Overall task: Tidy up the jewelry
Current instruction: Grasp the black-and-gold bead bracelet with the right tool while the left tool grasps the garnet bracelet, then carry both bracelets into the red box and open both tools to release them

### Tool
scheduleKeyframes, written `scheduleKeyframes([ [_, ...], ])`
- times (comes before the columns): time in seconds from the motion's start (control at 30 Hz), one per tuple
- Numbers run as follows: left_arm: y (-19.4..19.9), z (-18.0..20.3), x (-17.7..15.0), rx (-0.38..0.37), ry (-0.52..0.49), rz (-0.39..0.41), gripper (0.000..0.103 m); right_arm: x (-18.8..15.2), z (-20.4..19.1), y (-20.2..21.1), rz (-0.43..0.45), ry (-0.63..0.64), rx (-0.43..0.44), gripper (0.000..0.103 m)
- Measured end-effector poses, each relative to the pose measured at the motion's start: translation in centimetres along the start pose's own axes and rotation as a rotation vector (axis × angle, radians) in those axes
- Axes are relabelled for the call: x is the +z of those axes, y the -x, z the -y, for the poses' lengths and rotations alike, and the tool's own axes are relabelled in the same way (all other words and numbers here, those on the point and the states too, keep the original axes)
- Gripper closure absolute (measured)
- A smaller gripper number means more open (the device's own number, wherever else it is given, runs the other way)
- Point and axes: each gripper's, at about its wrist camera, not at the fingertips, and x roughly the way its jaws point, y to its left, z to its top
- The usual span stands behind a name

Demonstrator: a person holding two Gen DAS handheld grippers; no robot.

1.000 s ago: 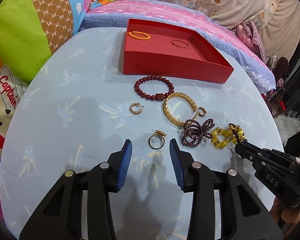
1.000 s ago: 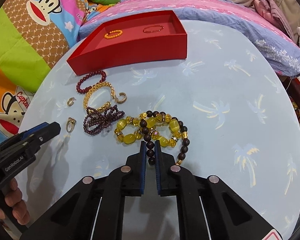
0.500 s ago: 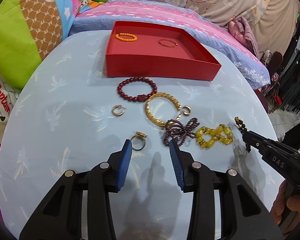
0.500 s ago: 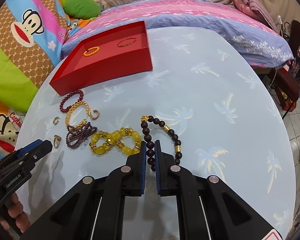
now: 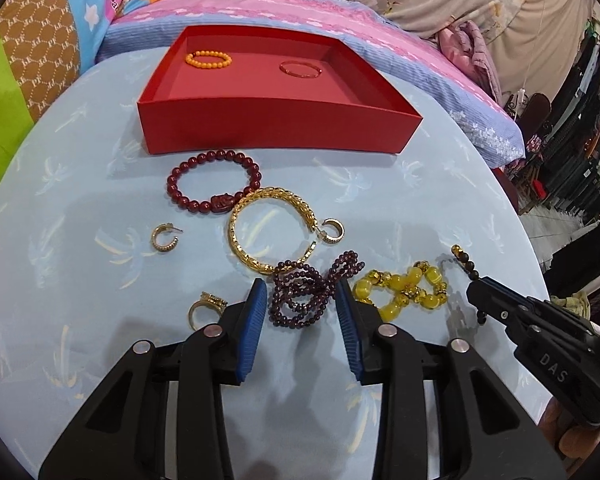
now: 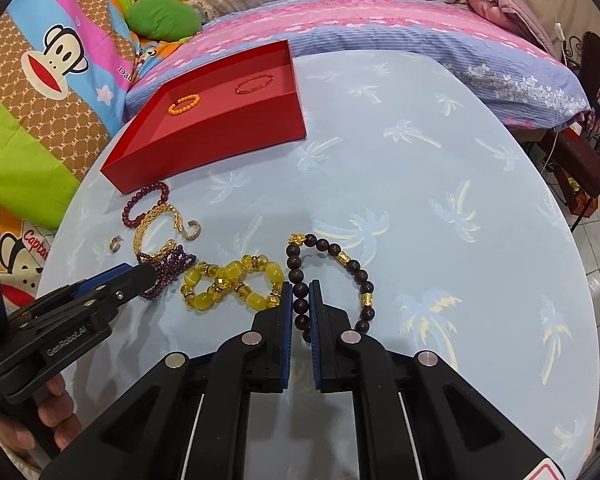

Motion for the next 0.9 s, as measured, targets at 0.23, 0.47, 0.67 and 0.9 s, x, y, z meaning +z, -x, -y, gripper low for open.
scheduleKeyframes([
  [0.23, -0.8, 0.2, -0.4, -0.014, -0.021, -0.017, 0.093, 0.1, 0.1, -0.4, -0.009, -0.006, 0.008, 0.095],
  [0.47, -0.2, 0.1, -0.4, -0.034, -0.011, -0.009, 0.1, 0.3, -0.1, -0.2, -0.004, -0.006, 0.016, 0.095],
  [0.67, 1.5, 0.4, 0.0, -0.047, -0.023, 0.009, 0.1, 0.8, -0.7, 0.7, 0.02, 0.003, 0.03, 0.095],
  [0.9, 4.1, 1.3, 1.5, -0.068, -0.049, 0.055, 0.1, 2.5, -1.6, 2.1, 0.062, 0.007, 0.077, 0.095],
])
